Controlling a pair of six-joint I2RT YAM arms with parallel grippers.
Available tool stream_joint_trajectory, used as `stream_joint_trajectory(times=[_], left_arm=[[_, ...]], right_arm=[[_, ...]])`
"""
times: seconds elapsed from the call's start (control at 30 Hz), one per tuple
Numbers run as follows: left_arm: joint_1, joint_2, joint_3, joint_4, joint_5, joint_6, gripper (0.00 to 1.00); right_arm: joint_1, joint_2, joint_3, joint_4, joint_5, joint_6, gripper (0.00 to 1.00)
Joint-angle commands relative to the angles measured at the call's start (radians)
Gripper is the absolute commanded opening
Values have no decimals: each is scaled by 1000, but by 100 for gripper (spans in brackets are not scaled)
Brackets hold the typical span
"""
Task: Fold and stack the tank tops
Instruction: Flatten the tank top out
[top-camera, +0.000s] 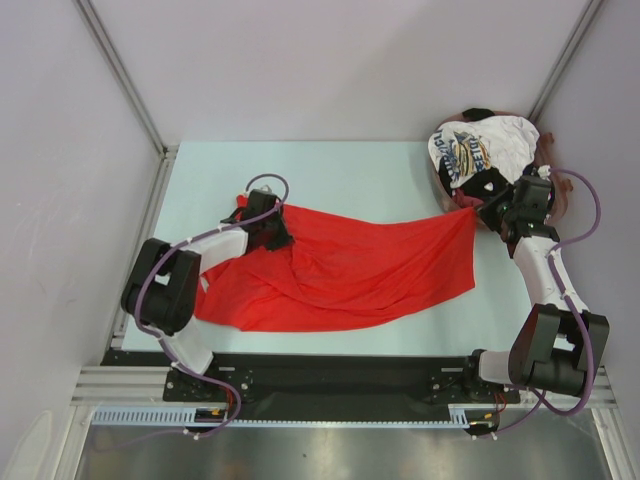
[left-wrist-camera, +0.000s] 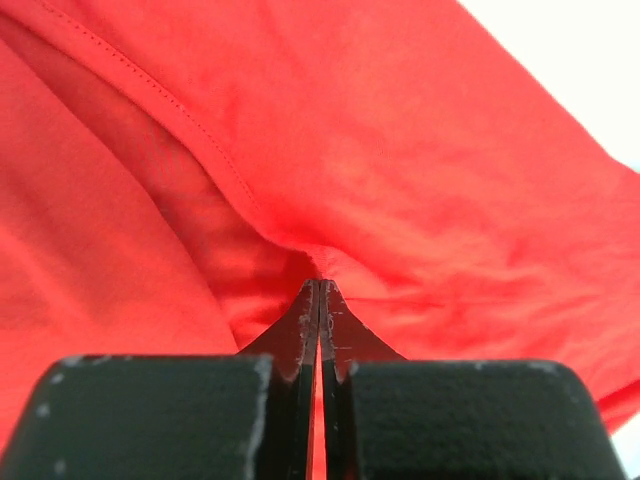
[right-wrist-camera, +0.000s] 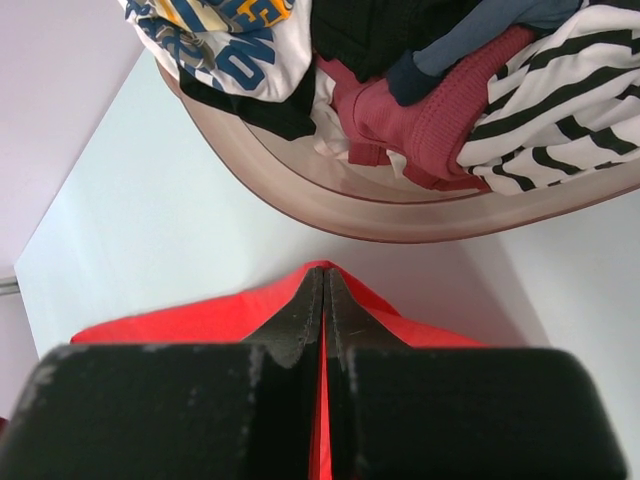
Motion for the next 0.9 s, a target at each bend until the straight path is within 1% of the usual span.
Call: stream_joint_trajectory(times=[0.0, 0.07, 0.1, 0.17, 0.2, 0.27, 0.33, 0.4, 0.43, 0.47, 0.5, 0.53, 0.57, 0.63, 0.67, 0.7, 0.77, 0.8, 0.87], left_arm=[[21, -125, 54, 2, 1, 55, 0], [68, -201, 75, -6, 39, 70, 0], [100, -228, 87, -30, 45, 81, 0], [127, -309, 142, -66, 41, 115, 0], [137, -335, 165, -105, 41, 124, 0], [177, -396, 234, -135, 61, 142, 0], [221, -426, 280, -174, 116, 139, 0], [275, -454, 375, -232, 143, 142, 0], [300, -458, 411, -253, 156, 142, 0], [327, -461, 484, -276, 177, 133, 0], [372, -458, 526, -288, 241, 127, 0], [419, -451, 575, -306, 266, 121, 0], [439, -432, 689, -326, 286, 124, 0], [479, -418, 812, -409, 314, 136, 0], [490, -420, 912, -447, 320, 158, 0], [501, -427, 954, -464, 321, 167, 0], [512, -472, 1035, -504, 308, 200, 0], [513, -498, 1049, -514, 295, 214, 0], [513, -607, 1036, -506, 242, 244, 0]], right_arm=[[-2, -8, 25, 38, -41, -29, 0], [-2, 0, 72, 24, -58, -41, 0], [-2, 1, 89, 1, -64, -52, 0], [-1, -3, 127, -13, -89, -54, 0], [-1, -8, 153, 1, -107, -54, 0], [9, -25, 178, 19, -159, -41, 0], [21, -23, 241, 27, -184, -22, 0], [47, -11, 301, 31, -222, -11, 0], [55, -3, 371, 33, -231, 0, 0], [65, 4, 406, 36, -262, 18, 0], [67, 26, 442, 62, -286, 32, 0], [67, 37, 535, 65, -302, 43, 0], [67, 49, 581, 62, -326, 60, 0], [67, 60, 673, 59, -360, 69, 0], [68, 52, 740, 57, -383, 74, 0], [72, 41, 758, 67, -395, 80, 0], [75, -32, 770, 96, -426, 87, 0], [75, -70, 763, 119, -429, 89, 0], [75, -199, 729, 148, -428, 77, 0]])
